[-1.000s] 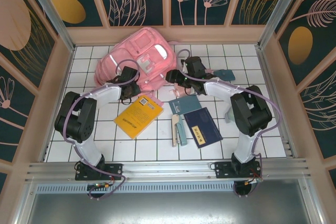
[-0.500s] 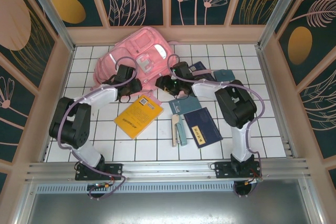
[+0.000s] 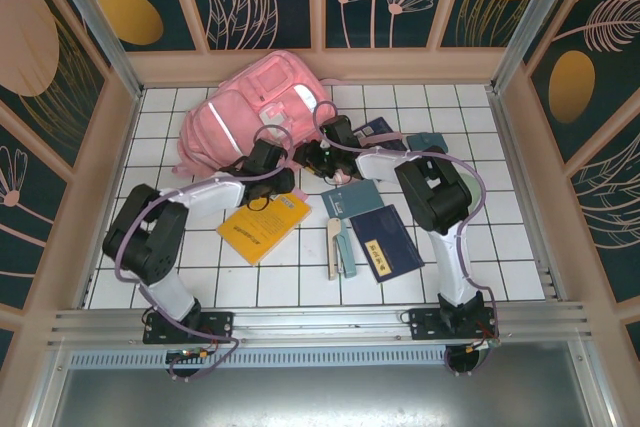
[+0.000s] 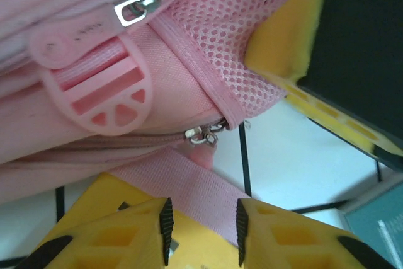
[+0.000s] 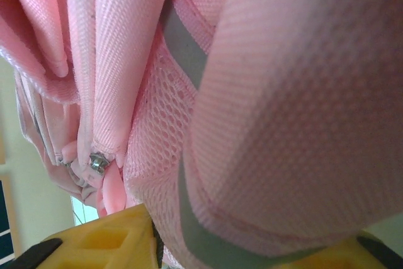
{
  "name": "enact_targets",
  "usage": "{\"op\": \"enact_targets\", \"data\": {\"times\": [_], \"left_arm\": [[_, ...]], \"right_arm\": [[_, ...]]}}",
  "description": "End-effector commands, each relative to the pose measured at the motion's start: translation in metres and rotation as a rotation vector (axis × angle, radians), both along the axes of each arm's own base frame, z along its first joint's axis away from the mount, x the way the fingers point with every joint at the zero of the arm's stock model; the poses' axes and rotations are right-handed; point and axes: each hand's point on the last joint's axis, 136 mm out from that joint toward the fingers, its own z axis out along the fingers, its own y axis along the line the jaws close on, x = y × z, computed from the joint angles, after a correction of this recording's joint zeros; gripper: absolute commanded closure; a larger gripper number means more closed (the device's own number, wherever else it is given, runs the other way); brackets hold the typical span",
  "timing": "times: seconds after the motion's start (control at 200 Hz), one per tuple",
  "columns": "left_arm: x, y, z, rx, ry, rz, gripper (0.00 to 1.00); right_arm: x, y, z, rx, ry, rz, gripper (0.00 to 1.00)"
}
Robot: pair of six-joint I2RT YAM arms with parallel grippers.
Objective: Pack the student bag
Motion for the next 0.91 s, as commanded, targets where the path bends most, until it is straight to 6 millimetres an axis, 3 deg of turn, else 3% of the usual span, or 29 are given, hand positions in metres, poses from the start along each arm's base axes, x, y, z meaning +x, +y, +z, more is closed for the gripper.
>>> {"op": "enact_targets", "data": {"times": [0.0, 0.51, 0.745, 0.815, 0.901], "left_arm": [[0.017, -0.001, -0.001, 0.04, -0.029, 0.042, 0.68], [0.032, -0.01, -0.024, 0.069, -0.011, 0.075, 0.67], [0.036, -0.016, -0.028, 0.078, 0.0, 0.077, 0.62], [0.036, -0.014, -0.032, 0.098, 0.007, 0.085, 0.66], [0.035, -0.01, -0.036, 0.117, 0.013, 0.096, 0.81]], "right_arm": [[0.014, 0.002, 0.006, 0.023, -0.027, -0.021, 0.6], [0.013, 0.0, 0.001, 0.031, -0.006, -0.027, 0.65], [0.012, 0.0, -0.001, 0.032, 0.002, -0.024, 0.65], [0.012, 0.0, 0.0, 0.034, 0.002, -0.024, 0.65], [0.013, 0.0, 0.0, 0.033, 0.0, -0.024, 0.65]]}}
